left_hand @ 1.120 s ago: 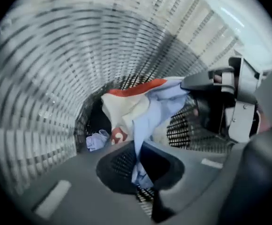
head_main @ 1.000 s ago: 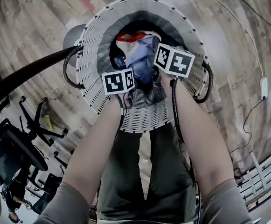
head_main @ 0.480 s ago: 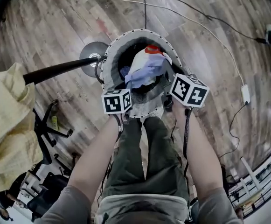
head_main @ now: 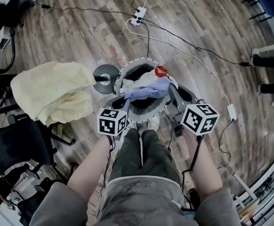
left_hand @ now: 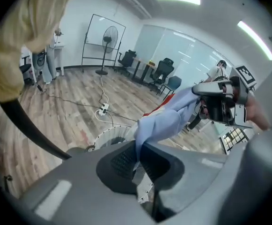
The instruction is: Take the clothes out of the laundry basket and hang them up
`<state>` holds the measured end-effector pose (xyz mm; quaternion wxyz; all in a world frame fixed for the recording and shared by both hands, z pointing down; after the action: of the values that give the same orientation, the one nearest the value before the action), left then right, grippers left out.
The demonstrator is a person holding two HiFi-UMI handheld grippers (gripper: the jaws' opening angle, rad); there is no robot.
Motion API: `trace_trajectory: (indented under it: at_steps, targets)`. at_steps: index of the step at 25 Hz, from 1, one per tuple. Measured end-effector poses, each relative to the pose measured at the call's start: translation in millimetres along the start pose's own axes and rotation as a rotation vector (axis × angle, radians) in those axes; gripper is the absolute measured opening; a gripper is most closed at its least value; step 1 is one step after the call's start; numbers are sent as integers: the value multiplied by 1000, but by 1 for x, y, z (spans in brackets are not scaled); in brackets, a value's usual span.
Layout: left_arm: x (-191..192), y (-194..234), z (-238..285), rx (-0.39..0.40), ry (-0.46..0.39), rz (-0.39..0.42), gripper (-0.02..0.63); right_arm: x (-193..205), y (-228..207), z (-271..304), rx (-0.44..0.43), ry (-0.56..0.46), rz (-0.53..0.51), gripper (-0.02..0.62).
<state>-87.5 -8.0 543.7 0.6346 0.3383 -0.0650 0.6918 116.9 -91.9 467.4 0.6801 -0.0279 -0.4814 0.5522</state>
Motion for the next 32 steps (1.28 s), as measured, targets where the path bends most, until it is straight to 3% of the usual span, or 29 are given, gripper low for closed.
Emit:
trace_trajectory:
  at_steps: [11,19,25,32]
  targets:
    - [-103,-76,-161,138,-170,205,17,-123,140,-132,-140,-236,-174,44]
    - [-146,-122,-257,221,-316,282,17,-169,205,-213,-205,-366,-255,44]
    - [-174,-131,-314,208,-435,320,17,-192,245,-250,-279,-424,-327,44]
    - [-194,-132,-363,172,-550,297,17,-211,279,-264,-376,-453,-368,44]
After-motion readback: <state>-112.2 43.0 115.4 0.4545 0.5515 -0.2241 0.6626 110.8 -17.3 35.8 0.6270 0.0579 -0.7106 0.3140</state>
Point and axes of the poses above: the fingertips, and each gripper's own axes: z forward along the fingers, y to its left, x out of its underside, the point moved 5 cm from there along -z, backward along the fingers
